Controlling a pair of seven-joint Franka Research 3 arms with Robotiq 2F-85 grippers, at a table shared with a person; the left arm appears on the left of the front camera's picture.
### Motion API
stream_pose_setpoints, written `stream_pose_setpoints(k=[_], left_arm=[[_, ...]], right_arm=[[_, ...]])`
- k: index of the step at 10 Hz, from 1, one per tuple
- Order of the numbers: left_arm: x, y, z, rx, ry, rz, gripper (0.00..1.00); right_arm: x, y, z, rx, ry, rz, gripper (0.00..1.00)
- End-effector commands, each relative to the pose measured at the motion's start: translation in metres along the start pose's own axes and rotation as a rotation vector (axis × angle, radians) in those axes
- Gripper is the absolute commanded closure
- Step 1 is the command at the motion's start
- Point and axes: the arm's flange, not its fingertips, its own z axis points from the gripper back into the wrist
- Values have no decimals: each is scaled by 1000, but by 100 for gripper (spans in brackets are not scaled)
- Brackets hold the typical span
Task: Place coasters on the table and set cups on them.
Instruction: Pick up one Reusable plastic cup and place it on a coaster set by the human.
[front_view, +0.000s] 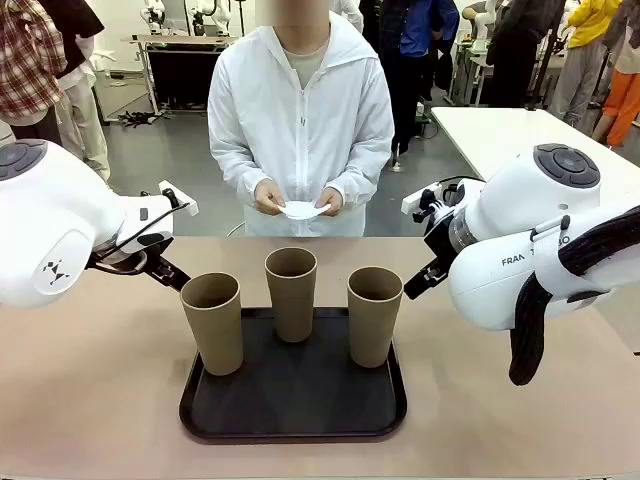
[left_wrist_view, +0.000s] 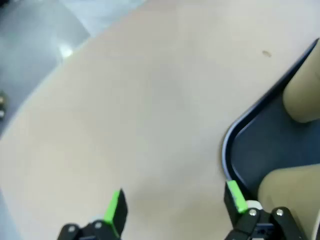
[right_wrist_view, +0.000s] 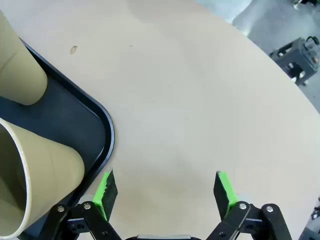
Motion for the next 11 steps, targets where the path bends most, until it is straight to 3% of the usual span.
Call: stream_pose_setpoints(k=[1,11], left_arm=[[0,0,0,0,0,0,0],[0,0,0,0,0,0,0]], right_arm=[[0,0,0,0,0,0,0],[0,0,0,0,0,0,0]])
